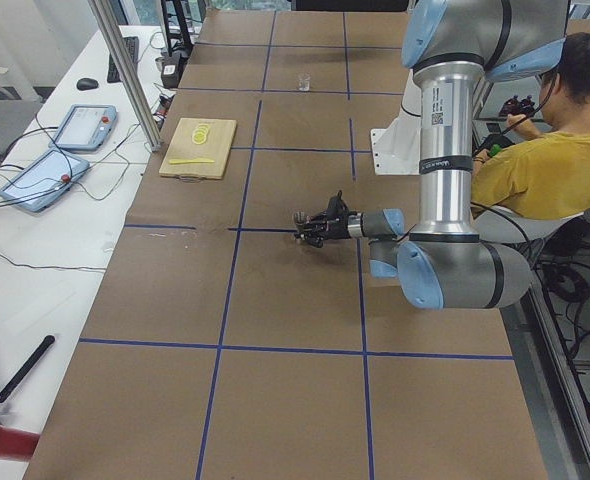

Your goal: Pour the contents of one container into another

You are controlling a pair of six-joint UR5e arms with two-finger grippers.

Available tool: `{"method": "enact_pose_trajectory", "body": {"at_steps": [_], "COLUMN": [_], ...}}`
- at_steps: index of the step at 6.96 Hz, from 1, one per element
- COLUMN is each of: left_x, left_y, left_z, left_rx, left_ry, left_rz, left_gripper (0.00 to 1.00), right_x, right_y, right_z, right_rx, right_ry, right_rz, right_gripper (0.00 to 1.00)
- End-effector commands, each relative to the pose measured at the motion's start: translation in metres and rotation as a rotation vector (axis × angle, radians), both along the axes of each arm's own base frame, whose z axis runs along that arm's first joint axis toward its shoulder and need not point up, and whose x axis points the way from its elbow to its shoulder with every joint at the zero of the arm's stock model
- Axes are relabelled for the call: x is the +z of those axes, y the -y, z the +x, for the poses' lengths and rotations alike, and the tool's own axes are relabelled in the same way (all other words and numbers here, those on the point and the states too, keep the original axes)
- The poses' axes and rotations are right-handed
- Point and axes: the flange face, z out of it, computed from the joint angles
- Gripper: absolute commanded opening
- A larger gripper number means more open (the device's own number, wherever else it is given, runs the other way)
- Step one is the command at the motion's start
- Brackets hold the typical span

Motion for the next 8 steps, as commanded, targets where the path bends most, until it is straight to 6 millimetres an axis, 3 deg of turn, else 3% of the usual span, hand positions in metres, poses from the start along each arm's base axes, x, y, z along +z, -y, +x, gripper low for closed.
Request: {"method": "enact_pose_trajectory", "body": {"at_steps": [1, 7, 8], "left_x": [0.0002, -0.0013, -0.0015], "left_y": [-0.0005, -0.0002, -0.0002], "left_z": [0.0009, -0.0029, -0.0031], "left_rx": [-0.002, -0.005, -0.005], "left_ry": [-0.016, -0.041, -0.044], "left_rz": [-0.006, -0.004, -0.004], "left_gripper": [0.42, 0.42, 0.35], "right_x": [0.0000, 0.0008, 0.0008], "right_y": [0.0000, 0.0001, 0.0001], "right_z": [0.0000, 0.0000, 0.0000], "right_rx": [-0.001, 0.000, 0.000], "right_ry": [0.000, 0.000, 0.000], "right_rz": [0.000, -0.002, -0.002], "right_gripper": [1.00, 1.00, 1.00]}}
